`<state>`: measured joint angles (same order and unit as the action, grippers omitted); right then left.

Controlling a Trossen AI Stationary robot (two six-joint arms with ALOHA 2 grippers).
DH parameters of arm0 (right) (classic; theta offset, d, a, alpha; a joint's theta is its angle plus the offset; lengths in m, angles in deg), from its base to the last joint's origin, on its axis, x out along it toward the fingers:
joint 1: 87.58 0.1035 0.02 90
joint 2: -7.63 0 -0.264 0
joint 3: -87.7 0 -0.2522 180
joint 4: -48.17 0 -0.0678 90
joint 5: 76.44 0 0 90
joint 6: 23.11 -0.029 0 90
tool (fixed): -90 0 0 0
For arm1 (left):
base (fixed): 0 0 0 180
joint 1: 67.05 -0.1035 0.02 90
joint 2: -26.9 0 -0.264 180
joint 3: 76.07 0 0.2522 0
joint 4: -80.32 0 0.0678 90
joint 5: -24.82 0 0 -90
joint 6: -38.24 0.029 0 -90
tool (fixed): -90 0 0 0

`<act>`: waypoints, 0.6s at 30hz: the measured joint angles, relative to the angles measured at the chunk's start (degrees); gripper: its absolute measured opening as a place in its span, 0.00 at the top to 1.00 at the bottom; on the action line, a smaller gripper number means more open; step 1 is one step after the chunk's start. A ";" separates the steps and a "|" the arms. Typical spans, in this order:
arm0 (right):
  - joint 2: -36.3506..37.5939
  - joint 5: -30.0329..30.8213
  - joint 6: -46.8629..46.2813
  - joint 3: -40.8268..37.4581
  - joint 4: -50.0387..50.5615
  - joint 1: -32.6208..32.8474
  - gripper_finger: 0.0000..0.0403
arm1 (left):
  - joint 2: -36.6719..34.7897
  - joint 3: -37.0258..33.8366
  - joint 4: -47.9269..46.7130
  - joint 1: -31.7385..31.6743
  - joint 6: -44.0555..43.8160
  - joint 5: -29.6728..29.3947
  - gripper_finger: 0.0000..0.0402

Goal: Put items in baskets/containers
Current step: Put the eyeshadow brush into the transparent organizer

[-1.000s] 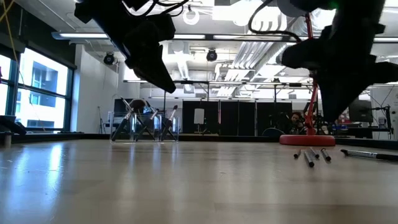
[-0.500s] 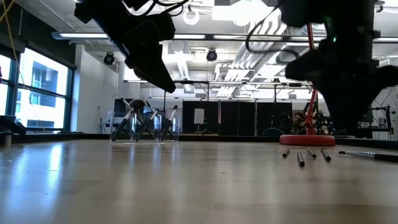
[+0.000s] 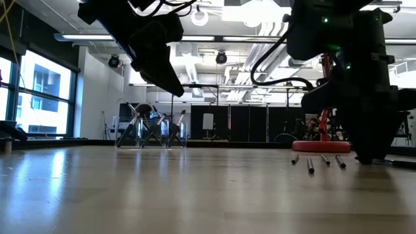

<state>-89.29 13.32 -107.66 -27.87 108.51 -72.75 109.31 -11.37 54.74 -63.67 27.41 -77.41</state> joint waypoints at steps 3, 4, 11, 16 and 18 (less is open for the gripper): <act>-0.84 -0.23 0.02 0.01 -0.19 0.01 0.77 | 0.00 0.00 0.13 0.00 -0.03 0.02 0.72; -0.94 -0.21 0.02 0.01 -0.28 0.02 0.79 | 0.00 0.00 0.16 0.00 -0.13 0.00 0.72; -0.99 0.08 0.65 -0.03 -0.44 0.02 0.97 | 0.00 0.00 0.34 0.00 -0.13 0.00 0.72; 0.10 -0.38 0.58 -0.14 -0.14 0.02 0.96 | 0.00 0.00 2.12 0.00 0.01 -0.28 0.72; 1.74 0.29 -0.71 -0.43 0.29 0.42 0.98 | 0.00 0.00 2.69 0.00 0.78 -1.77 0.72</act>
<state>-87.56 13.61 -108.38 -28.30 108.79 -72.33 109.31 -11.37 57.43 -63.67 28.19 -79.18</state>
